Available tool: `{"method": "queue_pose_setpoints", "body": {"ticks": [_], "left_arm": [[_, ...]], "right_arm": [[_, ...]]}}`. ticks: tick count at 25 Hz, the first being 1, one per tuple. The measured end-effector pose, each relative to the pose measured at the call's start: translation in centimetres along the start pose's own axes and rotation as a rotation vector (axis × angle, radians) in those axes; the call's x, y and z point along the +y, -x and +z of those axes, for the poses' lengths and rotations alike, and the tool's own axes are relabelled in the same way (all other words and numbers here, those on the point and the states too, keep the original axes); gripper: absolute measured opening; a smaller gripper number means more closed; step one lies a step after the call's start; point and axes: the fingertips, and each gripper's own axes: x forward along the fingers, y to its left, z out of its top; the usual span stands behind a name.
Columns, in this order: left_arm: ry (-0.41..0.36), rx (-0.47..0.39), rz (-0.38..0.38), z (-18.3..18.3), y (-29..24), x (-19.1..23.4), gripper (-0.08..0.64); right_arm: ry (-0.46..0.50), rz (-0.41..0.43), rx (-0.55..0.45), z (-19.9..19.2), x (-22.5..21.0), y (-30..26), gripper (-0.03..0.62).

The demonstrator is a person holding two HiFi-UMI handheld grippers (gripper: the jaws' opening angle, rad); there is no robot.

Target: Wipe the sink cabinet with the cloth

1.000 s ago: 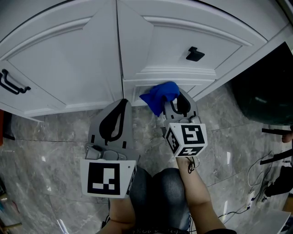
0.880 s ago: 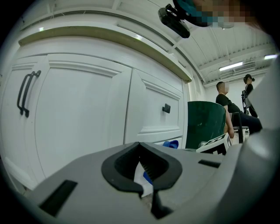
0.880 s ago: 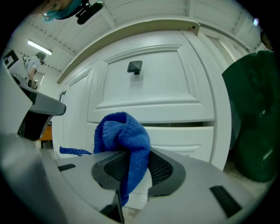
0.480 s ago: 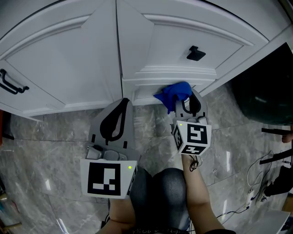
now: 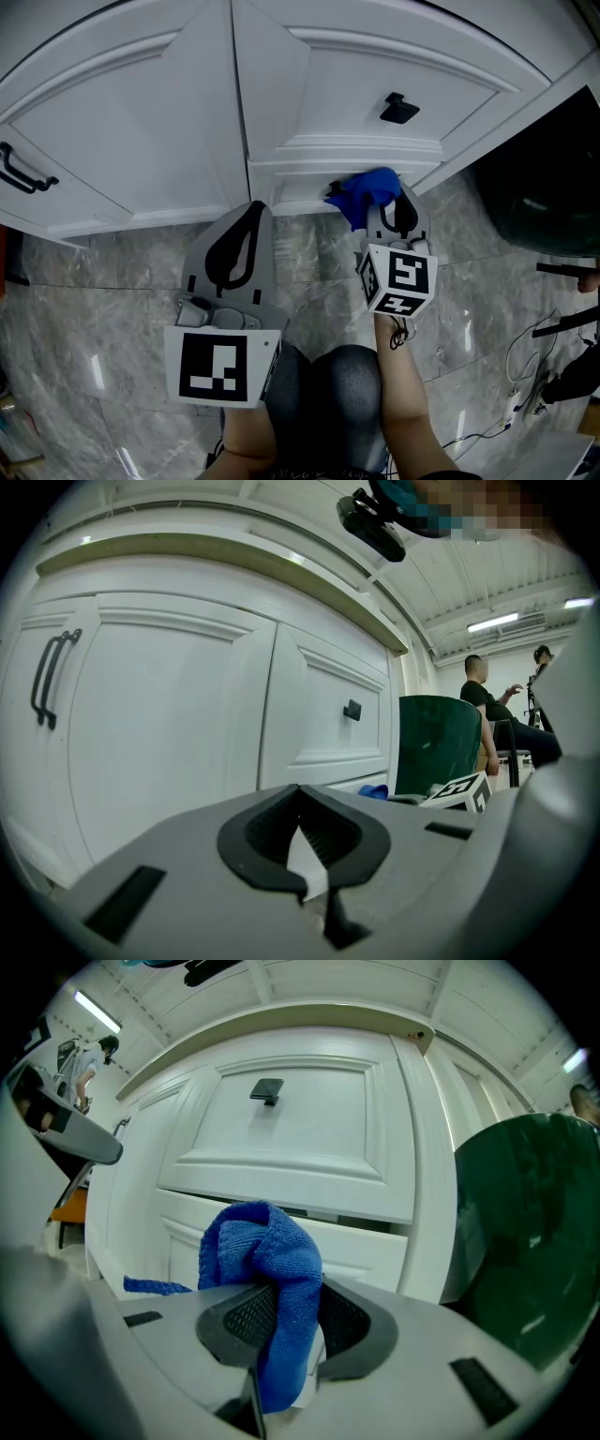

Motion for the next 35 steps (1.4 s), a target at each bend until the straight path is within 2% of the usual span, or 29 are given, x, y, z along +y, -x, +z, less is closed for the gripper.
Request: {"method": "queue_pose_setpoints", "body": {"ticks": [21,26,30,35], "left_arm": [[-0.004,0.019,-0.011,-0.7,-1.0,-0.6,0.000],[-0.002,0.023,-0.006,-0.8,-1.2,-0.6,0.000],[-0.007,0.023,-0.011,-0.9,-1.4,-0.8,0.000],[-0.009,0.031,-0.010,-1.2,-1.8,-0.9,0.000]], "right_arm": [[-0.060,-0.162,0.023,-2.2,-5.9,0.8,0.115],[-0.084,-0.233,0.031,-3.0,-8.5,1.2,0.115],[-0.149,-0.308,0.043,-4.1,-11.6,1.7,0.115],[-0.149,-0.317,0.040,-4.4,-12.2,1.4,0.115]]}}
